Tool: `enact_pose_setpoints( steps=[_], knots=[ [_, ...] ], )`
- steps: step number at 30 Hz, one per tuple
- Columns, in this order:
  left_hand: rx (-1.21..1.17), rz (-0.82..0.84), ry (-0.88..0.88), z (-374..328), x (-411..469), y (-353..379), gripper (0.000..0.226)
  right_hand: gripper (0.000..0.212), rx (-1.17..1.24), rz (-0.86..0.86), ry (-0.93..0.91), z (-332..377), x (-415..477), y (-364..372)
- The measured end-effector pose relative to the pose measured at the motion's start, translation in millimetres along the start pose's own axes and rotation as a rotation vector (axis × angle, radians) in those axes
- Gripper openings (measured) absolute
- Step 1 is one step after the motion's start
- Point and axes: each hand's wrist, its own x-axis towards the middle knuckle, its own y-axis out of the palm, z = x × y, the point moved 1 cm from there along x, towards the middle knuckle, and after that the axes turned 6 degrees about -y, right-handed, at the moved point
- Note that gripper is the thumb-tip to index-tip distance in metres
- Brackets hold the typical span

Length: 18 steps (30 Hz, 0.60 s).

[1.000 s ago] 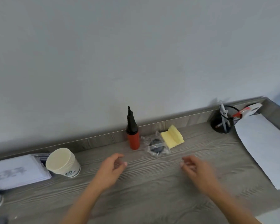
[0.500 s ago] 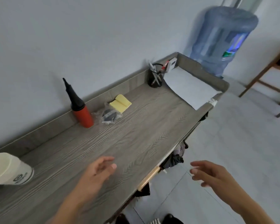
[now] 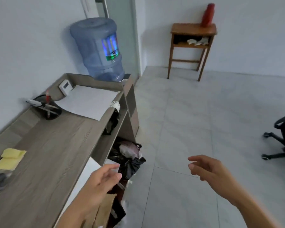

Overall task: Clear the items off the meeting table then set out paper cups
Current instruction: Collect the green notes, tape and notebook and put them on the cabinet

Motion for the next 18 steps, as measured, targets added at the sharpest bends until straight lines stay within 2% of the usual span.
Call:
enact_pose_setpoints(
  steps=[3, 5, 9, 12, 18],
  knots=[
    [0.074, 0.132, 0.025, -44, 29, 33, 0.037, 0.017, 0.048, -0.077, 0.037, -18, 8, -44],
    [0.08, 0.163, 0.034, -68, 56, 48, 0.039, 0.017, 0.073, -0.129, 0.061, -27, 23, -70],
    [0.019, 0.062, 0.065, -101, 134, 75, 0.018, 0.017, 0.109, -0.233, 0.103, -38, 68, -122],
    [-0.038, 0.008, 0.097, -134, 207, 103, 0.015, 0.016, 0.122, -0.337, 0.113, -39, 112, -165],
    [0.028, 0.166, 0.145, -252, 342, 147, 0.018, 0.016, 0.172, -0.525, 0.13, -17, 193, -254]
  ],
)
